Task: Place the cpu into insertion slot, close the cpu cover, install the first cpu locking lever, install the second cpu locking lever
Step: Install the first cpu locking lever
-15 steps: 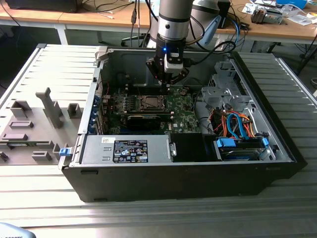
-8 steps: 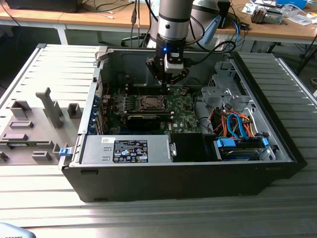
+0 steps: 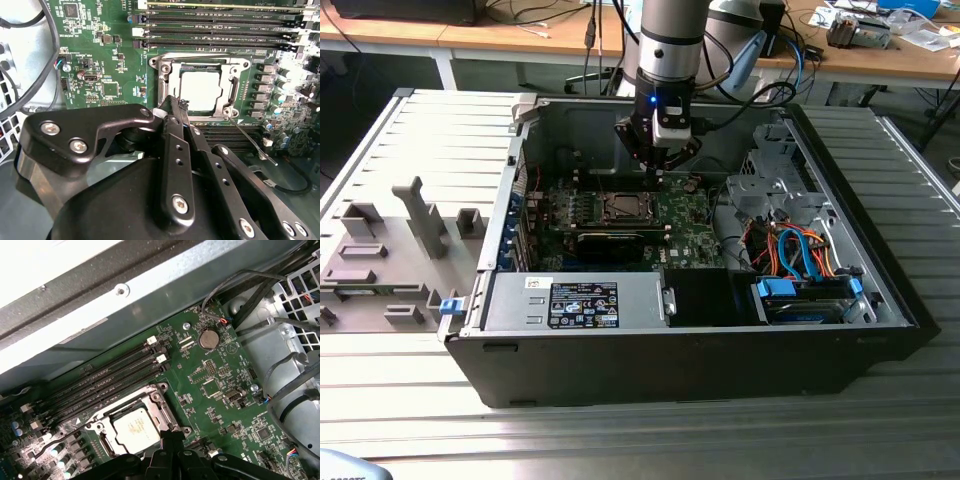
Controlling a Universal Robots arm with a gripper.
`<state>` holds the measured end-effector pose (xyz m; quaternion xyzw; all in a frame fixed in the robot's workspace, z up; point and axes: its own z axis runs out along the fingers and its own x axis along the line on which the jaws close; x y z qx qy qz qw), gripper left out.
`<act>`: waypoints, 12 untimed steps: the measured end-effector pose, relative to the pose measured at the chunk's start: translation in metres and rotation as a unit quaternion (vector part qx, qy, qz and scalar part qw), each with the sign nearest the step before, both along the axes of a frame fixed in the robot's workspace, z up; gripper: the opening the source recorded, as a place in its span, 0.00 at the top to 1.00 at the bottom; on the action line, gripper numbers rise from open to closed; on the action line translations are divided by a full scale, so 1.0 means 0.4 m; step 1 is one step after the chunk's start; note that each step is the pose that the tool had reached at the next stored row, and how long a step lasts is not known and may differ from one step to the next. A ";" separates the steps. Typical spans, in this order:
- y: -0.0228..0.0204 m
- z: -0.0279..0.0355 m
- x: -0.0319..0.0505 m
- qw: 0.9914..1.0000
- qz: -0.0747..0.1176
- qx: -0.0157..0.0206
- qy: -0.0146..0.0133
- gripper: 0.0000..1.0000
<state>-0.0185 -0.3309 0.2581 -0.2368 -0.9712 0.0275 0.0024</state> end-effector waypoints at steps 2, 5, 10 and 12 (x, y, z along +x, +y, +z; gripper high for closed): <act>0.000 0.000 0.000 1.000 0.001 0.000 0.000 0.89; 0.000 0.000 0.000 1.000 0.002 0.000 0.000 0.89; 0.000 0.000 0.000 1.000 0.005 0.000 0.000 0.89; 0.000 0.000 0.000 1.000 0.006 0.000 0.000 0.89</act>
